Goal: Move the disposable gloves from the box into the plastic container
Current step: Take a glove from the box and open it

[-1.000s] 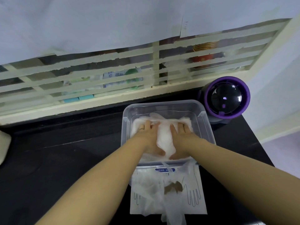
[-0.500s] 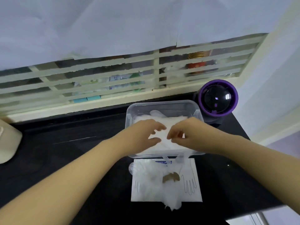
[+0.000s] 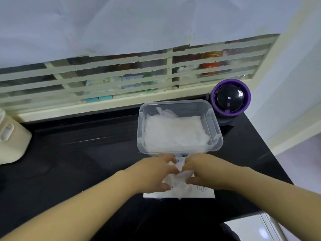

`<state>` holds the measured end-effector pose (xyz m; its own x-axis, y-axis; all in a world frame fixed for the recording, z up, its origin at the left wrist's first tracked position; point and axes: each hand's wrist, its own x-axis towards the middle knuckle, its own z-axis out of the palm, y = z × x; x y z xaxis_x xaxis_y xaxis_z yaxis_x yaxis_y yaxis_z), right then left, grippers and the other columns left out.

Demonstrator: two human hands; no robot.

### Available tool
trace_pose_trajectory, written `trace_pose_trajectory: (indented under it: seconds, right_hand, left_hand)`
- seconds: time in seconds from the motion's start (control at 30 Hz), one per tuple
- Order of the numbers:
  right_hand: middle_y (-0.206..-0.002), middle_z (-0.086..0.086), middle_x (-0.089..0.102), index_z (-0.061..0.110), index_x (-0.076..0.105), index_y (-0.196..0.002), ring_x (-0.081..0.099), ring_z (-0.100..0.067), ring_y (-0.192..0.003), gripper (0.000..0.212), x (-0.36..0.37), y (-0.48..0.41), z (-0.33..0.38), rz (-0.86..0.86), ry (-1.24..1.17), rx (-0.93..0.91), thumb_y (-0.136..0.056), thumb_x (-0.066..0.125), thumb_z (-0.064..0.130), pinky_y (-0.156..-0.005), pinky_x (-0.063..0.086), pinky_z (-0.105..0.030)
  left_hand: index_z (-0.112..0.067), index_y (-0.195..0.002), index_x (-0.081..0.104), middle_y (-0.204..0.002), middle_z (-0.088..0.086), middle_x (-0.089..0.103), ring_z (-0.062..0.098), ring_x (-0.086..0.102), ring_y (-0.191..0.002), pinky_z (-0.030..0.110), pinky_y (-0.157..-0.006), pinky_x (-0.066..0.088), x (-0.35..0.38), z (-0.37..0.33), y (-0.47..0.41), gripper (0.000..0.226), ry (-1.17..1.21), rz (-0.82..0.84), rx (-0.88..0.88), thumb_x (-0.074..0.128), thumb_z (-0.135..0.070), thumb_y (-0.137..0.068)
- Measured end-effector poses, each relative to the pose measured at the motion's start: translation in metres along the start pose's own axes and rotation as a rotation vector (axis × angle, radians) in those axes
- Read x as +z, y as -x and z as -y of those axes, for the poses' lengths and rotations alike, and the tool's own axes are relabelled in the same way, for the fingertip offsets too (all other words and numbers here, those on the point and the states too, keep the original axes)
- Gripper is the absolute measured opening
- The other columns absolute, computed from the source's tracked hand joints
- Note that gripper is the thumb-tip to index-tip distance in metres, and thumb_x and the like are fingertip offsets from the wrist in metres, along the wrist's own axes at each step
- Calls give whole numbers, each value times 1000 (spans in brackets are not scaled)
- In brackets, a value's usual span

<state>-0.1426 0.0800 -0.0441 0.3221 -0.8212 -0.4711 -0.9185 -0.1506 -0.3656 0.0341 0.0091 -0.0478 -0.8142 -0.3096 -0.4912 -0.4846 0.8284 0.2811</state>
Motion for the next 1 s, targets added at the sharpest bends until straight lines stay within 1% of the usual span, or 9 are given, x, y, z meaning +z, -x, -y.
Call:
trace_pose_trajectory:
  seconds: [0.07, 0.17, 0.33, 0.47, 0.6, 0.7, 0.8, 0.9, 1.0]
  right_hand:
    - [-95, -2, 62, 14, 71, -97, 56, -16, -82, 22, 8, -2, -5, -40, -29, 29, -93, 57, 30, -75, 48, -30]
    - [-93, -1, 62, 9, 67, -94, 55, -14, -79, 21, 16, 1, -9, -70, -140, 37, -95, 55, 26, -74, 46, -27]
    - [-77, 17, 60, 19, 63, -83, 57, 12, -68, 13, 17, 6, -15, -129, -410, 134, -93, 60, 26, -62, 45, -9]
    - [-91, 13, 66, 21, 57, -93, 66, -1, -82, 11, 15, 8, -17, -143, -499, 201, -94, 59, 31, -78, 55, -25]
    - [-103, 14, 60, 30, 53, -102, 61, -4, -92, 23, 11, 12, -18, -95, -460, 261, -87, 66, 42, -86, 52, -23]
    - [-98, 13, 64, 23, 64, -102, 61, -4, -88, 22, 5, 14, -19, -118, -390, 259, -86, 68, 38, -83, 51, -19]
    - [-84, 15, 67, 20, 71, -93, 65, -2, -77, 13, 3, 16, -16, -137, -425, 244, -90, 65, 31, -74, 52, -13]
    - [-78, 9, 71, 18, 72, -87, 68, -5, -74, 13, 4, 16, -16, -173, -435, 263, -90, 64, 28, -75, 55, -18]
    - [-76, 8, 70, 19, 69, -83, 68, -4, -72, 9, 3, 17, -19, -191, -441, 286, -89, 66, 26, -74, 52, -15]
  left_hand:
    - [-28, -131, 57, -151, -13, 31, 15, 46, -126, 34, -97, 45, 4, 0, -3, 35, -50, -9, -16, 51, -36, -98]
    - [-24, -123, 64, -137, -12, 50, 11, 54, -115, 32, -92, 47, 7, 3, -5, 34, -51, -75, -28, 40, -36, -103]
    - [-31, -126, 61, -124, -14, 60, 9, 57, -112, 32, -94, 48, 6, 10, 5, 37, 21, -142, -60, 34, -41, -104]
    - [-40, -135, 52, -128, -17, 57, 7, 54, -116, 31, -96, 45, 9, 10, 10, 39, 86, -154, -80, 29, -45, -104]
    - [-39, -135, 53, -126, -15, 60, 8, 56, -115, 33, -97, 46, 4, 13, 14, 38, 201, -180, -63, 31, -43, -104]
    - [-35, -135, 55, -131, -16, 59, 5, 56, -116, 27, -99, 45, -2, 15, 16, 38, 228, -197, -67, 34, -40, -104]
    - [-34, -135, 55, -131, -17, 59, 2, 54, -116, 23, -99, 44, -7, 16, 15, 38, 236, -220, -59, 34, -39, -104]
    - [-33, -135, 55, -131, -17, 59, 2, 54, -117, 24, -99, 44, -9, 16, 17, 38, 248, -249, -59, 34, -39, -104]
    - [-33, -134, 56, -130, -16, 60, 2, 55, -116, 22, -100, 43, -10, 18, 20, 38, 249, -305, -76, 36, -40, -103]
